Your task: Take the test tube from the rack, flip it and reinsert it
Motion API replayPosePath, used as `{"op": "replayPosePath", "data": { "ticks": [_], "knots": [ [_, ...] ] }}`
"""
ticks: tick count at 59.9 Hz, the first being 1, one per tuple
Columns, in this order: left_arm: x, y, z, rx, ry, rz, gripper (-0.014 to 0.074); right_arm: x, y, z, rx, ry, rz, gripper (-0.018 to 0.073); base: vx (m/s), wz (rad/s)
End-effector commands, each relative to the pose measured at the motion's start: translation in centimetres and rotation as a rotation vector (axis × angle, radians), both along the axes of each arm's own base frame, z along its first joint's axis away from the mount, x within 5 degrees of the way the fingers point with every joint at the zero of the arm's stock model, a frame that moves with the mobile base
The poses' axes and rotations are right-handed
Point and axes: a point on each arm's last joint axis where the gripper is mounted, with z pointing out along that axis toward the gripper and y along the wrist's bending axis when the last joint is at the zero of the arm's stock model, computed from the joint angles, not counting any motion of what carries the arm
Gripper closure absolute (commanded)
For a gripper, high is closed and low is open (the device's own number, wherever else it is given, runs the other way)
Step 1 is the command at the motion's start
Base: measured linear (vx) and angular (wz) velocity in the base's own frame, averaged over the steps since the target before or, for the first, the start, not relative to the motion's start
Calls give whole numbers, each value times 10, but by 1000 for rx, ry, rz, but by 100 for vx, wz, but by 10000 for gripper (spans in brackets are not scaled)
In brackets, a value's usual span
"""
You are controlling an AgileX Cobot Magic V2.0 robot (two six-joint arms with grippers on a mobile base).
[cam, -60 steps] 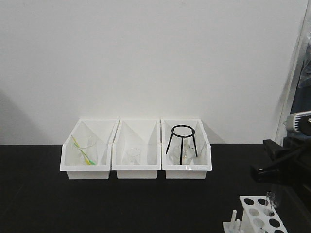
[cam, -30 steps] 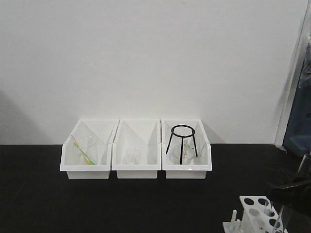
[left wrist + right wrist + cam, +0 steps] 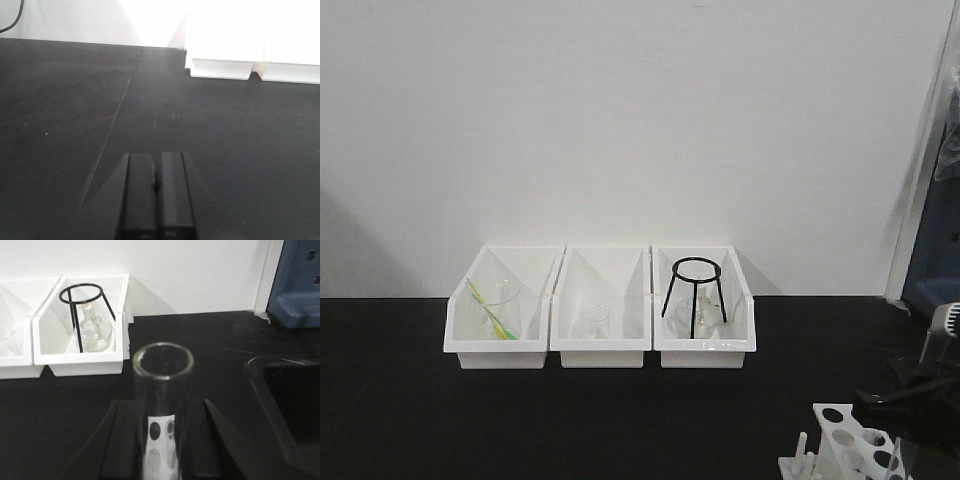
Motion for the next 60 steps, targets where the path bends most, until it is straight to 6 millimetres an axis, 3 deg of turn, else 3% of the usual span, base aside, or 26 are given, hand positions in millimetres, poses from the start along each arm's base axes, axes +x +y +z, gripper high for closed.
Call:
{"op": "replayPosePath", "data": {
  "ticks": [1, 13, 31, 51, 60],
  "knots": [
    [1, -1, 8, 4, -98, -11, 603, -3, -5, 22, -101, -102, 6, 568, 0, 0],
    [1, -1, 8, 4, -98, -11, 603, -11, -11, 34, -245, -146, 19, 568, 0, 0],
    [1, -1, 8, 4, -98, -11, 603, -18, 2, 36, -188, -146, 162, 568, 0, 0],
    [1, -1, 8, 4, -98, -11, 603, -19, 1, 32, -157, -95, 152, 568, 0, 0],
    [1, -1, 8, 4, -98, -11, 603, -18, 13, 48, -208, -142, 295, 568, 0, 0]
  ]
}}
